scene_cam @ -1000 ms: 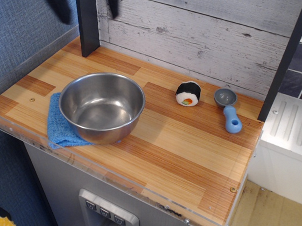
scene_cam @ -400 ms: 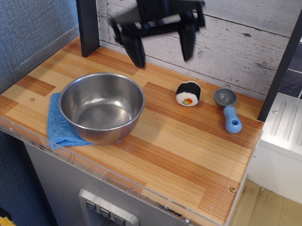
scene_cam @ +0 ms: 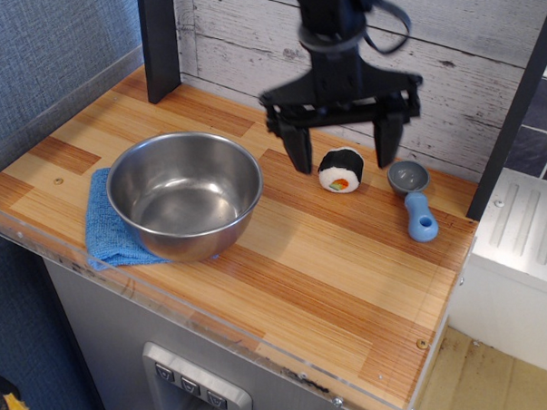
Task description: PICK UP THE SPOON AND PUT NEAR THE VISSEL
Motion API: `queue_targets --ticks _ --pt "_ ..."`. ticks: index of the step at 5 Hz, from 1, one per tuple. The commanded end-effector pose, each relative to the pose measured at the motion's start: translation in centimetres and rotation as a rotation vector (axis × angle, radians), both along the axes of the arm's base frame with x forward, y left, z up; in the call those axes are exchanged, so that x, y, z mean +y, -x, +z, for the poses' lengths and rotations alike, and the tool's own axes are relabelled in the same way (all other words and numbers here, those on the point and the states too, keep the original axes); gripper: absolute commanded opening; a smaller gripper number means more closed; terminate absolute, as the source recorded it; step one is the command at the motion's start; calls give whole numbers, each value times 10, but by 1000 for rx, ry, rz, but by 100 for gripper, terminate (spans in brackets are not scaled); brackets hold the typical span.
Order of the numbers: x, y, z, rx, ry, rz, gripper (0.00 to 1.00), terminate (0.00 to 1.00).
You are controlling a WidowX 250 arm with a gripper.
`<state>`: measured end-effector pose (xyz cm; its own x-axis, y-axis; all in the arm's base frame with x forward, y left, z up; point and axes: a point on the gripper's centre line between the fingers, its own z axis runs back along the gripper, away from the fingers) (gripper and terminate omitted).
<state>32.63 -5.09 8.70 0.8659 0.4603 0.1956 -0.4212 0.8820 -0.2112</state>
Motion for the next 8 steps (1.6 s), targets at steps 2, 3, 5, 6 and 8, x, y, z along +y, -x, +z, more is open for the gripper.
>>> queue_targets --ticks 2,3,5,6,8 --pt "-30 -31 -27 -62 54 34 100 0" --pt "-32 -36 -38 -47 63 12 100 0" --pt "-46 -42 -55 -24 37 -32 100 0" --pt "-49 -45 -58 -16 44 -62 100 0" --pt "-49 -45 -62 -18 32 -91 0 0"
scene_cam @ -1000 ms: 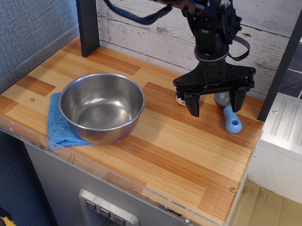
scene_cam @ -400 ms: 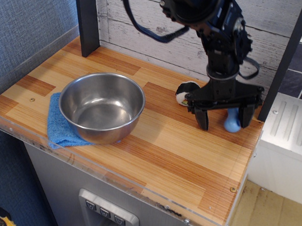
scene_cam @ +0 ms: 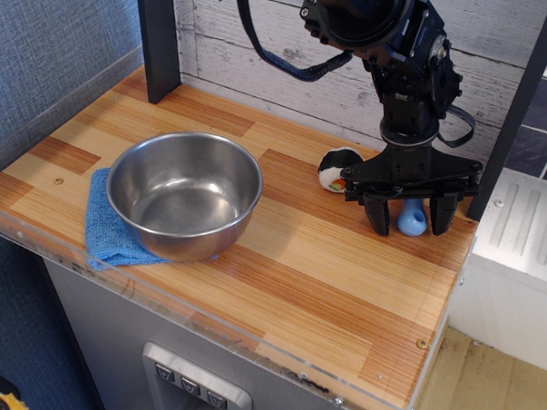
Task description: PICK UP THE SPOON AND PUT NEAR THE VISSEL
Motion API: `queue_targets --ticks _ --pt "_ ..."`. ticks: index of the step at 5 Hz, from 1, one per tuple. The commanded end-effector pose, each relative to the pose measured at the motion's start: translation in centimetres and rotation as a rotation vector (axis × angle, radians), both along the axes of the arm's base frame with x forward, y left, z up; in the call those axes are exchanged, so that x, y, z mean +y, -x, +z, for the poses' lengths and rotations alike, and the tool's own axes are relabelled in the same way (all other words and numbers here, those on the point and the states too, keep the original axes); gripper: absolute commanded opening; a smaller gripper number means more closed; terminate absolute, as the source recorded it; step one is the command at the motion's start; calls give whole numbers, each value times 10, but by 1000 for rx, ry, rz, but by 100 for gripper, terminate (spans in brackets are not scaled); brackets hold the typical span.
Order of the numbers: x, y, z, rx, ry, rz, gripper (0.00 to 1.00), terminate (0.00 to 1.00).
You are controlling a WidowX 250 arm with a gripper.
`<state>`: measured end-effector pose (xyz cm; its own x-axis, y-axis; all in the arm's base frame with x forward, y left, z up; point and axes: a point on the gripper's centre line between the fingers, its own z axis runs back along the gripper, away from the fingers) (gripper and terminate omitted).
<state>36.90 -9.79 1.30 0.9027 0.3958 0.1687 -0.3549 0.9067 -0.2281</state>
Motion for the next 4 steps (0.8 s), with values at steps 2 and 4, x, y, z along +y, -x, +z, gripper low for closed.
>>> queue_targets --ticks 2,4 --pt "3 -1 24 -59 2 -15 0 0" --pt "12 0 57 -144 -4 11 0 0"
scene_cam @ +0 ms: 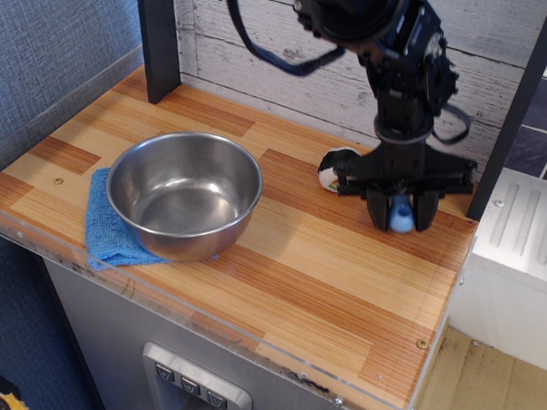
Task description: PICK UP THE SPOON AND PUT NEAR THE VISSEL
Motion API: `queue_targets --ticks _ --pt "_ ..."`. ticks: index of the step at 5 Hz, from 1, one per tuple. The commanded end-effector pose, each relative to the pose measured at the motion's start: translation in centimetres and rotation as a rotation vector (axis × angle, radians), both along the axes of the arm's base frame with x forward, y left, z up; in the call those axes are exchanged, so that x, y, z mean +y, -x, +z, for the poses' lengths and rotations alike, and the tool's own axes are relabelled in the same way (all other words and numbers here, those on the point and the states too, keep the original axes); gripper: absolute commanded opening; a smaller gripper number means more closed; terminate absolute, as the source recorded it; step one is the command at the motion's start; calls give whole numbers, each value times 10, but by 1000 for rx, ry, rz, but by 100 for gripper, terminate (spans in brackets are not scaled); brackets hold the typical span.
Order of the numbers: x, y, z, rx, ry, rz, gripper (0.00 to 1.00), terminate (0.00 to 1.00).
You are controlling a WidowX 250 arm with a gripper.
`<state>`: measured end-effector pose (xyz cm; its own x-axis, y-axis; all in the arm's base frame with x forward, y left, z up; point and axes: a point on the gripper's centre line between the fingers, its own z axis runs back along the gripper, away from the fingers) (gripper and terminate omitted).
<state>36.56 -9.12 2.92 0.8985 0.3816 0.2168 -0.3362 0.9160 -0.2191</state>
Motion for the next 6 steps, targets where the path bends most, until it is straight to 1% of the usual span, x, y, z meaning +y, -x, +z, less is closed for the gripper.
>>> queue_targets --ticks 1,2,3,4,5,6 --pt "7 1 59 -126 31 24 0 0" --pt "18 11 80 -150 45 20 0 0" --pt "44 13 101 -161 48 24 0 0" --pt "81 10 121 -166 42 58 0 0" --pt "120 10 127 -139 31 96 0 0" --pt "148 11 128 -119 17 109 0 0"
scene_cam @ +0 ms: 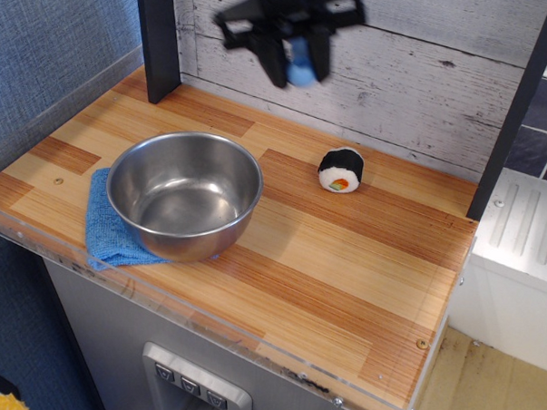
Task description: PICK UP THE SPOON AND PUT NEAR THE VISSEL
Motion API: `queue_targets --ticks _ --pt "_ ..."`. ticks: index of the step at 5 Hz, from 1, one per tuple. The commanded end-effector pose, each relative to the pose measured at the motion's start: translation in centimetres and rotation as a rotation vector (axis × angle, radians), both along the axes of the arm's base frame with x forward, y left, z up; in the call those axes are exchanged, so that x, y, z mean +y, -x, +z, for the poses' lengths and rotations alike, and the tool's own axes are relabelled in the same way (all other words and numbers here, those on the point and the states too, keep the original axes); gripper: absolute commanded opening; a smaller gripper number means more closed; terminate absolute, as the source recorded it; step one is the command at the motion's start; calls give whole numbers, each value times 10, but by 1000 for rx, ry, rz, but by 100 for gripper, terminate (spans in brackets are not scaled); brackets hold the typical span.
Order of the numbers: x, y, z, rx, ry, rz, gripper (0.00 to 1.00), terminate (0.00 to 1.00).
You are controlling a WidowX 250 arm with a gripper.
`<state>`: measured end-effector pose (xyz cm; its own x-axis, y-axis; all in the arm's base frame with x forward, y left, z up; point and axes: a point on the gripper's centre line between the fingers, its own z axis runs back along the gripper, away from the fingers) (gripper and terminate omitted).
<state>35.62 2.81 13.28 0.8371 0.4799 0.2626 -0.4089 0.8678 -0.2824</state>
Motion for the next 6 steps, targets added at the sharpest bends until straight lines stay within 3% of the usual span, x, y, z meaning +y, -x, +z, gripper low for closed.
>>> queue_targets --ticks 1,3,6 --pt "58 5 19 -19 -39 30 0 0" --pt "96 16 -3 22 -111 17 0 0" --pt "128 22 -60 122 -148 43 0 0"
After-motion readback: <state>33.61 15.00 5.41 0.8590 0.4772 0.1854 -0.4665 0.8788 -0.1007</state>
